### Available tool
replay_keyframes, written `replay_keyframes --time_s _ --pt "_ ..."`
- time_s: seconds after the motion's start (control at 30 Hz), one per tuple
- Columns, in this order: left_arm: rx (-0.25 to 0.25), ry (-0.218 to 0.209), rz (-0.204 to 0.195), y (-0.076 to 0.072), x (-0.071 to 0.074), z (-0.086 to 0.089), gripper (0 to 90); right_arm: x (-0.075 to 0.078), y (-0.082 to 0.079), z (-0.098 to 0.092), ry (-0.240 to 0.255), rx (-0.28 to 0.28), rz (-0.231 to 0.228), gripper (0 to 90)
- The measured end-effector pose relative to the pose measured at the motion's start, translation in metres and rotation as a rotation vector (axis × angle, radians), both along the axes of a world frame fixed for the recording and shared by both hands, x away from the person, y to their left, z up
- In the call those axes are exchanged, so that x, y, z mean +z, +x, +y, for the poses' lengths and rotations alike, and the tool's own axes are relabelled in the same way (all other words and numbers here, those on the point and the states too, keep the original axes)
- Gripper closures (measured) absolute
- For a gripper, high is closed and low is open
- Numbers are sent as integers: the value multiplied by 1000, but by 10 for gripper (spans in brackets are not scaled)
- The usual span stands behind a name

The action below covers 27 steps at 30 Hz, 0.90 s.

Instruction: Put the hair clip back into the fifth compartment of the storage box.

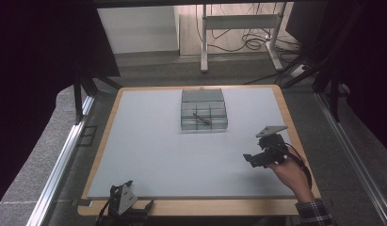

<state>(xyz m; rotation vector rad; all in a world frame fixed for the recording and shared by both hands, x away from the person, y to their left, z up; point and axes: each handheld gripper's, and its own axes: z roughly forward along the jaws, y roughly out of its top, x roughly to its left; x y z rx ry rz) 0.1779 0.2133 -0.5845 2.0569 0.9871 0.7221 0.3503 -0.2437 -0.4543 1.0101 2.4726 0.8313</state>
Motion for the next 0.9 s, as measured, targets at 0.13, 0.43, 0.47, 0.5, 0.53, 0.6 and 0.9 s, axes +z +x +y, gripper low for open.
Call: replay_keyframes --time_s 0.13,0.43,0.47,0.5,0.53,0.6,0.9 --pt "0 0 0 0 0 0 0 0 -3 -4 3 -5 0 52" --pt "0 0 0 0 0 0 0 -1 -12 -14 8 -16 -7 48" --pt "0 0 0 0 0 0 0 -1 -13 -15 9 -20 -7 47" --pt "0 0 0 0 0 0 0 -1 -14 -16 8 -20 -8 47" --pt "0 0 1 0 0 0 0 -1 -15 -18 9 -23 -8 47" --pt "1 0 0 0 0 0 0 -1 -18 -20 12 -27 -10 47" --pt "1 0 1 0 0 0 0 -11 -28 -34 16 -47 -2 46"
